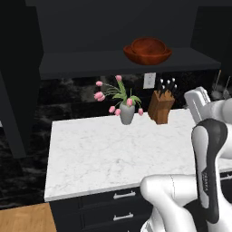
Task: Pick up the bowls on the counter and stack them on top of one another in the open cabinet. Place the smaller bowl on top of the larger bowl.
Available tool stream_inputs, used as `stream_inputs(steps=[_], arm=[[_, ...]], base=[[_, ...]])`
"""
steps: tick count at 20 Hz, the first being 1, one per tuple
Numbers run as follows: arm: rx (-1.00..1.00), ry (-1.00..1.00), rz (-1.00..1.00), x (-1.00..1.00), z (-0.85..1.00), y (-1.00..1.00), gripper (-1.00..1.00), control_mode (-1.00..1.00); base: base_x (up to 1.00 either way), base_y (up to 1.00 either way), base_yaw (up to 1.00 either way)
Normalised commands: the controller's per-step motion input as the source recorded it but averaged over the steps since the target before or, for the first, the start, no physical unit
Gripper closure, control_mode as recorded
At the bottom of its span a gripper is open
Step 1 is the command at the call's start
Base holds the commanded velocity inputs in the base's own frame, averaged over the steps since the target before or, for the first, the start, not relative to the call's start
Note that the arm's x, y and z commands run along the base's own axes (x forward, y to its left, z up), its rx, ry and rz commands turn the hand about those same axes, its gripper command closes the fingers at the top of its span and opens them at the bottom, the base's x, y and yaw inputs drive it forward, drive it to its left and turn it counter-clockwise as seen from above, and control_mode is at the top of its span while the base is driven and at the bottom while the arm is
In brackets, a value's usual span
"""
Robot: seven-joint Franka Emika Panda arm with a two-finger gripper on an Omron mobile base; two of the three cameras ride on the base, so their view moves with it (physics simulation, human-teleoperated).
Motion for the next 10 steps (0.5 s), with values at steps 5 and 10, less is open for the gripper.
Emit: stream_inputs(steps=[5,10], arm=[[-0.35,-0.35,0.01,-0.22,-0.77,0.04,-1.0,-1.0],[-0.58,-0.47,0.01,-0.44,-0.92,0.32,-1.0,-1.0]], base=[[0.0,0.0,0.0],[0.0,0.0,0.0]])
